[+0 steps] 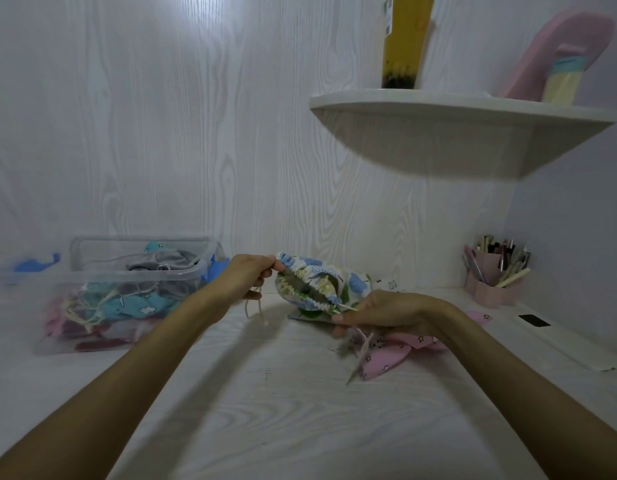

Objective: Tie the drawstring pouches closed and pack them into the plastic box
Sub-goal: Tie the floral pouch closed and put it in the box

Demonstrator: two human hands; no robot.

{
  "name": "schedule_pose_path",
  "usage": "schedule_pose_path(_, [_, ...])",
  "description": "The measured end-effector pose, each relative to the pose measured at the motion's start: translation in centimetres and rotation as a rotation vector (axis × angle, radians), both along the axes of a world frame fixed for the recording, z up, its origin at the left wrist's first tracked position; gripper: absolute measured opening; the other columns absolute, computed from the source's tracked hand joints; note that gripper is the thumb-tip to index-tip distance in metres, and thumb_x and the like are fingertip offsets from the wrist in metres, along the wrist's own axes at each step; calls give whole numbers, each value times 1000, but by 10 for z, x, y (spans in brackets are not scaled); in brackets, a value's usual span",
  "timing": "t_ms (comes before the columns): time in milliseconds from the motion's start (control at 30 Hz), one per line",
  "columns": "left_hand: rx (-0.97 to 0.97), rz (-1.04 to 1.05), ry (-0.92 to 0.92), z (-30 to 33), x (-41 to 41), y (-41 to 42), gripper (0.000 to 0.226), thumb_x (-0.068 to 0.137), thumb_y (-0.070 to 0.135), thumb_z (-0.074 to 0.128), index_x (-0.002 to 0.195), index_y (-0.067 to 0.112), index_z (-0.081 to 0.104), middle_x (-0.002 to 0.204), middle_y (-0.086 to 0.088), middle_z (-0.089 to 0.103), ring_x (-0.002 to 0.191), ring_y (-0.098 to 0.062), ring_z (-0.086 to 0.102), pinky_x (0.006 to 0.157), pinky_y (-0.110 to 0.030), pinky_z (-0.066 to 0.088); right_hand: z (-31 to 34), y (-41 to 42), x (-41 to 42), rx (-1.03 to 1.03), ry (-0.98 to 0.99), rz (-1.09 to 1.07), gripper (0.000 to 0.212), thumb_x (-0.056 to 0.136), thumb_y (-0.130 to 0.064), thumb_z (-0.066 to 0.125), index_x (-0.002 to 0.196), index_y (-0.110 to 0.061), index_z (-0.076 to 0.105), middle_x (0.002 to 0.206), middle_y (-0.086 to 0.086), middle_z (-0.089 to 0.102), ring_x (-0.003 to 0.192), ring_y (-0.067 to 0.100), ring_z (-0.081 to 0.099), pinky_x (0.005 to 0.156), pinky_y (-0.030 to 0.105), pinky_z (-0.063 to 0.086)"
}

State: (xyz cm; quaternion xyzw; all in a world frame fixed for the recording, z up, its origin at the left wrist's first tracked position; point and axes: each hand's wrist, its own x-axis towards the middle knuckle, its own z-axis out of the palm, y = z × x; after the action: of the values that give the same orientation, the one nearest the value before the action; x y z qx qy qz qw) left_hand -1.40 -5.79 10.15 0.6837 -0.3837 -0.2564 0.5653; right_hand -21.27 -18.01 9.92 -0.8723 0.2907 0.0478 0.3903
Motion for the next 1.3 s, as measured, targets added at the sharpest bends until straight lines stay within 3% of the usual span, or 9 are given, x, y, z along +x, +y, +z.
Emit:
schedule_pose_path(167, [34,12,-22,-12,3,1,28,95,18,47,74,17,64,69,1,41,56,-12,33,53,-22,33,-14,-15,-10,262,-510,-203,42,97,-35,43,58,-22,48,59,-7,45,57,8,40,57,19,34])
schedule_pose_path(400, [96,17,-375,-40,9,6,31,100,21,41,76,13,60,70,1,45,60,-12,40,52,-20,33,-18,-38,-23,157,-709,-611,41,97,-28,44,58,-19,45,69,-1,47,62,12,37,61,27,29])
schedule_pose_path(667, [249,80,-520,-82,21,-6,34,99,23,44,73,15,65,90,-12,67,85,-24,61,79,-35,50,-51,-46,-34,-131,-320,-605,44,98,-21,39,55,-11,47,52,5,47,40,14,37,42,19,30])
schedule_pose_path(767, [399,126,-674,-94,23,-7,23,93,29,54,106,13,65,108,-10,66,97,-26,62,88,-42,50,-60,-44,-35,-364,-134,-453,45,99,-23,38,56,-15,49,51,-1,48,46,13,46,53,23,38])
schedule_pose_path(900, [314,227,-897,-92,-6,12,17,87,36,62,96,21,66,98,4,66,89,-17,61,74,-30,48,-64,-33,-34,-637,25,-368,34,94,-27,43,59,-24,42,62,-3,46,63,16,47,58,27,34])
schedule_pose_path(1000, [484,32,-748,-99,-24,25,28,85,44,61,83,20,74,86,7,73,81,-13,64,71,-29,49,-60,-28,-39,-759,1,-350,7,86,-30,56,89,-24,57,94,2,60,95,23,55,79,32,41])
schedule_pose_path(1067, [525,-97,-639,-104,-31,27,24,86,45,59,85,26,75,90,11,73,87,-12,65,79,-30,51,-57,-20,-40,-844,-79,-330,22,83,-27,62,104,-22,63,108,1,61,107,23,51,86,33,37])
schedule_pose_path(1167, [519,-135,-709,-105,-44,20,27,94,38,47,91,29,72,99,9,71,96,-16,64,78,-30,48,-54,3,-33,-850,-81,-203,22,78,-31,67,99,-28,71,107,-3,64,104,20,53,81,31,34])
schedule_pose_path(1300, [544,-126,-713,-109,-57,3,35,98,31,33,74,18,54,75,0,58,84,-26,59,69,-30,41,-75,23,-18,-846,-41,-135,23,77,-49,66,70,-28,60,110,-1,61,103,22,52,76,30,29])
